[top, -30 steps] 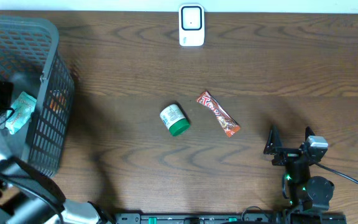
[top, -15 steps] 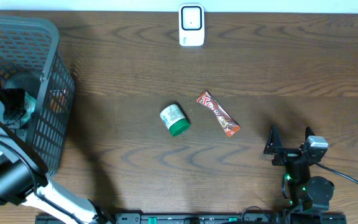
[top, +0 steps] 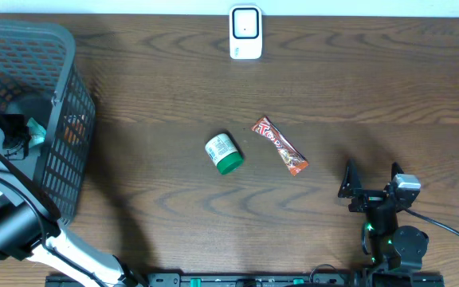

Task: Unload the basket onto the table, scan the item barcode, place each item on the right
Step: 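Grasp the mint-green wipes pack in the basket with the left gripper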

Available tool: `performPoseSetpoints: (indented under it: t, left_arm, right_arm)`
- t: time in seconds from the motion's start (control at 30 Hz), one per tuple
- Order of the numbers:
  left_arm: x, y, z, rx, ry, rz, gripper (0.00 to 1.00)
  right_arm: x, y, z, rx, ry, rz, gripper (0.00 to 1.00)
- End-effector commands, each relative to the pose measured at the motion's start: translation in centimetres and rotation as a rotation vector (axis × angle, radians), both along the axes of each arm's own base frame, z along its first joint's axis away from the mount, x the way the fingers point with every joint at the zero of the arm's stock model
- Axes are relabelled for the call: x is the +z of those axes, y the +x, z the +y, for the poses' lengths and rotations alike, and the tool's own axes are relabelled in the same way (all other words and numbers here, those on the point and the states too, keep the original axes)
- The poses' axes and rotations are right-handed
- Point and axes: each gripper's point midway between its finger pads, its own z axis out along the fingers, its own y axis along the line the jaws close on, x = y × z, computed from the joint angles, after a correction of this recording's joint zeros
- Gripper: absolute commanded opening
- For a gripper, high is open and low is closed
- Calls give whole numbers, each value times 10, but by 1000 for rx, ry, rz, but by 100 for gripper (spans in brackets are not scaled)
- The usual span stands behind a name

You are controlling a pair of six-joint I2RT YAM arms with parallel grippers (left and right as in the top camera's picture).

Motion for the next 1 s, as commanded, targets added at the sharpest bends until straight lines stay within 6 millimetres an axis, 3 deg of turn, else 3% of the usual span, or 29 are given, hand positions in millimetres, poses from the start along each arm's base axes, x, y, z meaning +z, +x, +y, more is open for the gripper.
performPoseSetpoints:
  t: [0.0, 0.17, 0.37, 0.47, 0.53, 0.63, 0.7, 0.8, 0.97]
  left_arm:
    - [8, -6, -8, -15, -53, -42, 8]
    - [107, 9, -13, -66, -11, -327, 8]
    - [225, -10, -31, -101, 174, -535, 7]
    - [281, -25, -54, -116, 254, -645, 7]
    - [320, -34, -82, -147, 273, -753, 7]
    - [364, -39, -130, -254, 283, -889, 8]
    - [382, -40, -168, -353, 277, -948, 7]
    - [393, -34, -234, -536, 212, -1004, 8]
    - [372, -14, -338, -821, 76, -977, 8]
  right_arm:
    - [-1, 0, 1, 6, -11, 0, 99]
    - [-1, 0, 1, 6, -11, 0, 99]
    - [-1, 0, 1, 6, -11, 0, 99]
    - [-1, 0, 1, 6, -11, 0, 99]
    - [-1, 0, 1, 6, -11, 0, 99]
    - [-1, 0, 1, 6, -11, 0, 99]
    - [-1, 0, 1, 6, -11, 0, 99]
    - [-1, 0, 1, 6, -11, 0, 99]
    - [-1, 0, 1, 6, -11, 0, 99]
